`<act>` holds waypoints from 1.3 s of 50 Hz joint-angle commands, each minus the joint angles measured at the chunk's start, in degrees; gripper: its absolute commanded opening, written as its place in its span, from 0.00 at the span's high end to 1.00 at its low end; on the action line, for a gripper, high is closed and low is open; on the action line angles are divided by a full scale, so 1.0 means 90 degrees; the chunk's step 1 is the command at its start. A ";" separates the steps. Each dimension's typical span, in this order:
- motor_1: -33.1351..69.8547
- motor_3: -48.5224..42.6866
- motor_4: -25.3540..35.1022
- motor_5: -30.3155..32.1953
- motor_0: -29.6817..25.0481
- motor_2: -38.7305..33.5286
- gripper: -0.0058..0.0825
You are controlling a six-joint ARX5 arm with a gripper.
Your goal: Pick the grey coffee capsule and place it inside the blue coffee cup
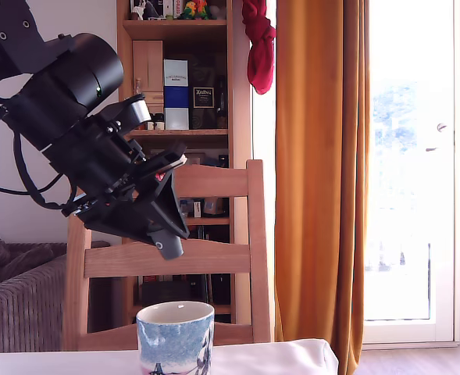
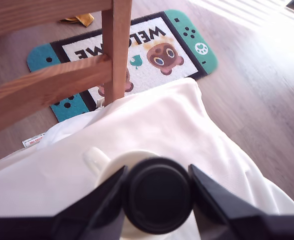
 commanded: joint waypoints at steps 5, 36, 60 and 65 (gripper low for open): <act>0.0347 -0.0080 -0.0058 -0.0007 -0.0041 -0.0104 0.70; 0.0481 -0.0670 -0.0051 -0.0007 -0.0090 -0.0104 0.23; 0.0061 -0.0719 -0.0345 0.0129 0.0114 -0.0068 0.75; -0.0185 -0.0801 -0.0515 0.0435 0.0243 -0.0068 0.95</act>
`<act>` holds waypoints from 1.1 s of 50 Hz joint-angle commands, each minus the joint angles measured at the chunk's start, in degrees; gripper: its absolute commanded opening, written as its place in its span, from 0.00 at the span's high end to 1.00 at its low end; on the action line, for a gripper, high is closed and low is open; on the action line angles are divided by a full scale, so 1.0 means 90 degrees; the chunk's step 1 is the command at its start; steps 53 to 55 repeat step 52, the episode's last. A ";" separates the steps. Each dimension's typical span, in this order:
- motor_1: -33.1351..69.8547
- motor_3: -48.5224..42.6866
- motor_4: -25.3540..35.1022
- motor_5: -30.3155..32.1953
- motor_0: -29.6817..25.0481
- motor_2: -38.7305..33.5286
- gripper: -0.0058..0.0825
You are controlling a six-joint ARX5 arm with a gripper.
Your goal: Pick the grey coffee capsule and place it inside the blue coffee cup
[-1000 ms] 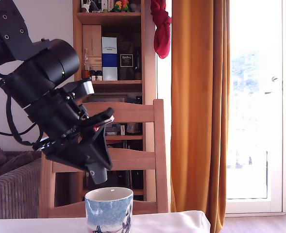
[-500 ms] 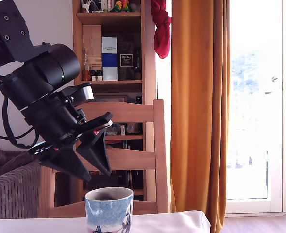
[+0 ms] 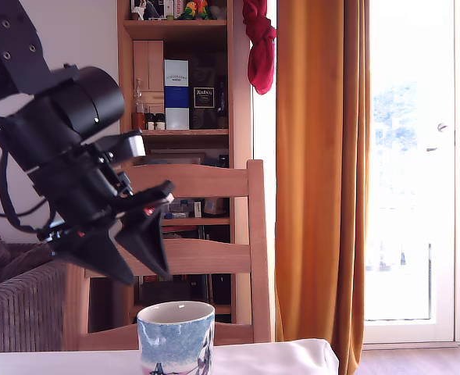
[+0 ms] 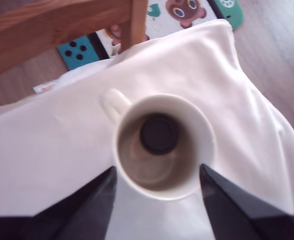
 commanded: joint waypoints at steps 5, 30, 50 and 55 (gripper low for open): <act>-0.0639 -0.0134 -0.0410 0.0362 0.0243 -0.0058 0.95; -0.2169 -0.1020 -0.1282 0.1197 0.2004 -0.0063 0.95; -0.3344 -0.1095 -0.0991 0.1209 0.2926 -0.0226 0.95; -0.3422 -0.1093 -0.0979 0.1207 0.2924 -0.0236 0.95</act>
